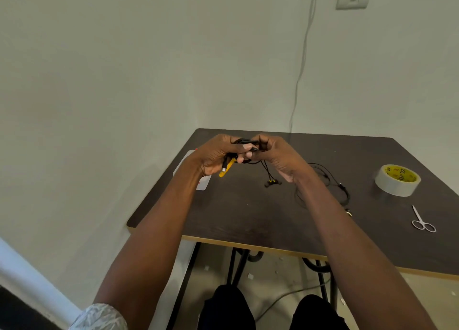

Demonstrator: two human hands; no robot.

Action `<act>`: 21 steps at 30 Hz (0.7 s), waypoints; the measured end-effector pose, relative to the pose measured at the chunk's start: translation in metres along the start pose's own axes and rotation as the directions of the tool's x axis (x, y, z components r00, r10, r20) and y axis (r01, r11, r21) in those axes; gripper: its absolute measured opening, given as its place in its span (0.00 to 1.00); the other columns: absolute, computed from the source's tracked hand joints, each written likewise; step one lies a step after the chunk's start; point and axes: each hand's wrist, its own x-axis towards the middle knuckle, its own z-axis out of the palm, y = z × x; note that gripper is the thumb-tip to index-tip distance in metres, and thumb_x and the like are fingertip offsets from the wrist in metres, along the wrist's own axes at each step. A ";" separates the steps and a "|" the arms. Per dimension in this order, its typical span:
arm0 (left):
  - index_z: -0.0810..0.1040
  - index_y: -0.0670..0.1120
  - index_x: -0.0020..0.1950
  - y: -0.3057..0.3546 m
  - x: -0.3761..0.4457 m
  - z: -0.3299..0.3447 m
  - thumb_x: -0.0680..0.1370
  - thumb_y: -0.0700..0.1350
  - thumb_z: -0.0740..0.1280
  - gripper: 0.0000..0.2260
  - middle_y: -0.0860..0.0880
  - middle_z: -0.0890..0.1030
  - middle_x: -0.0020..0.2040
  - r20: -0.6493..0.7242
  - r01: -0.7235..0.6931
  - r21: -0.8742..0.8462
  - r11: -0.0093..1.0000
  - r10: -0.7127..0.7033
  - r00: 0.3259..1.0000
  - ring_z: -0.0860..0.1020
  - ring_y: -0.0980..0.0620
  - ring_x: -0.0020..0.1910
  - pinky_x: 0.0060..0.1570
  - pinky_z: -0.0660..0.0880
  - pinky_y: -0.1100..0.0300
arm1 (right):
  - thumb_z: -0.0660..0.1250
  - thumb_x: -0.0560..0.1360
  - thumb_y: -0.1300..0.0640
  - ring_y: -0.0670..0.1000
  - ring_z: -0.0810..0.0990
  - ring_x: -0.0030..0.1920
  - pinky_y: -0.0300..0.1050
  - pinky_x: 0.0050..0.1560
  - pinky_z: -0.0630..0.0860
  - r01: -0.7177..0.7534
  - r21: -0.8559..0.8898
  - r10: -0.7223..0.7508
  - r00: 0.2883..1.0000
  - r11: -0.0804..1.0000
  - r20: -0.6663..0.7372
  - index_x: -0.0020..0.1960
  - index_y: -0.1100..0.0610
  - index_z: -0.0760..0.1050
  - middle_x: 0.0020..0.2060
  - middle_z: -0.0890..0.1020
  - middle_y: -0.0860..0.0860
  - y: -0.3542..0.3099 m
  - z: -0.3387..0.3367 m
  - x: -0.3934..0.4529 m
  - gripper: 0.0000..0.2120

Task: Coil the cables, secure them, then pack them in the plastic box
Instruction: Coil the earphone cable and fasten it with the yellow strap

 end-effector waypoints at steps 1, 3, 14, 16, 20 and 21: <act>0.77 0.29 0.55 0.000 0.000 -0.001 0.78 0.36 0.64 0.11 0.43 0.78 0.35 -0.009 -0.011 0.000 1.000 0.011 1.000 0.75 0.54 0.32 0.40 0.75 0.64 | 0.71 0.73 0.68 0.49 0.81 0.44 0.39 0.49 0.76 0.002 -0.004 -0.002 1.000 1.000 0.008 0.49 0.63 0.76 0.41 0.82 0.55 -0.001 0.000 0.000 0.07; 0.72 0.24 0.58 -0.001 0.000 -0.003 0.78 0.36 0.63 0.15 0.44 0.79 0.34 -0.022 -0.031 0.013 0.999 0.031 0.999 0.77 0.54 0.33 0.40 0.75 0.65 | 0.72 0.74 0.65 0.53 0.79 0.45 0.38 0.42 0.74 -0.004 -0.009 0.004 1.000 1.000 0.019 0.48 0.62 0.76 0.42 0.82 0.58 -0.001 -0.001 0.000 0.06; 0.78 0.40 0.57 -0.025 -0.003 -0.007 0.77 0.39 0.65 0.10 0.48 0.80 0.37 -0.140 -0.035 -0.216 0.976 0.004 0.990 0.75 0.54 0.38 0.35 0.73 0.63 | 0.65 0.78 0.60 0.45 0.70 0.31 0.38 0.36 0.68 -0.015 0.331 0.030 0.999 0.943 -0.041 0.53 0.60 0.77 0.35 0.78 0.51 0.004 -0.015 -0.001 0.05; 0.79 0.40 0.57 -0.028 -0.002 -0.007 0.76 0.38 0.66 0.10 0.47 0.81 0.39 -0.103 -0.017 -0.195 0.981 -0.003 0.995 0.77 0.53 0.40 0.40 0.74 0.62 | 0.64 0.79 0.62 0.45 0.68 0.29 0.38 0.33 0.66 -0.030 0.278 0.053 0.996 0.960 -0.076 0.53 0.60 0.77 0.34 0.77 0.51 0.005 -0.016 -0.001 0.05; 0.79 0.39 0.58 -0.020 0.000 -0.013 0.74 0.43 0.71 0.15 0.43 0.82 0.49 -0.009 0.077 0.049 0.996 -0.077 0.997 0.79 0.47 0.53 0.58 0.72 0.52 | 0.63 0.80 0.63 0.44 0.64 0.25 0.36 0.24 0.58 -0.071 0.031 0.075 0.987 0.997 -0.142 0.50 0.61 0.75 0.33 0.77 0.53 -0.002 -0.013 0.000 0.03; 0.79 0.38 0.59 -0.015 0.001 -0.012 0.73 0.47 0.72 0.18 0.42 0.82 0.52 -0.006 0.083 0.118 0.990 -0.083 0.997 0.79 0.47 0.55 0.61 0.70 0.50 | 0.63 0.81 0.63 0.44 0.63 0.24 0.36 0.24 0.57 -0.086 -0.014 0.083 0.985 0.996 -0.148 0.49 0.61 0.75 0.32 0.76 0.53 -0.003 -0.012 0.001 0.03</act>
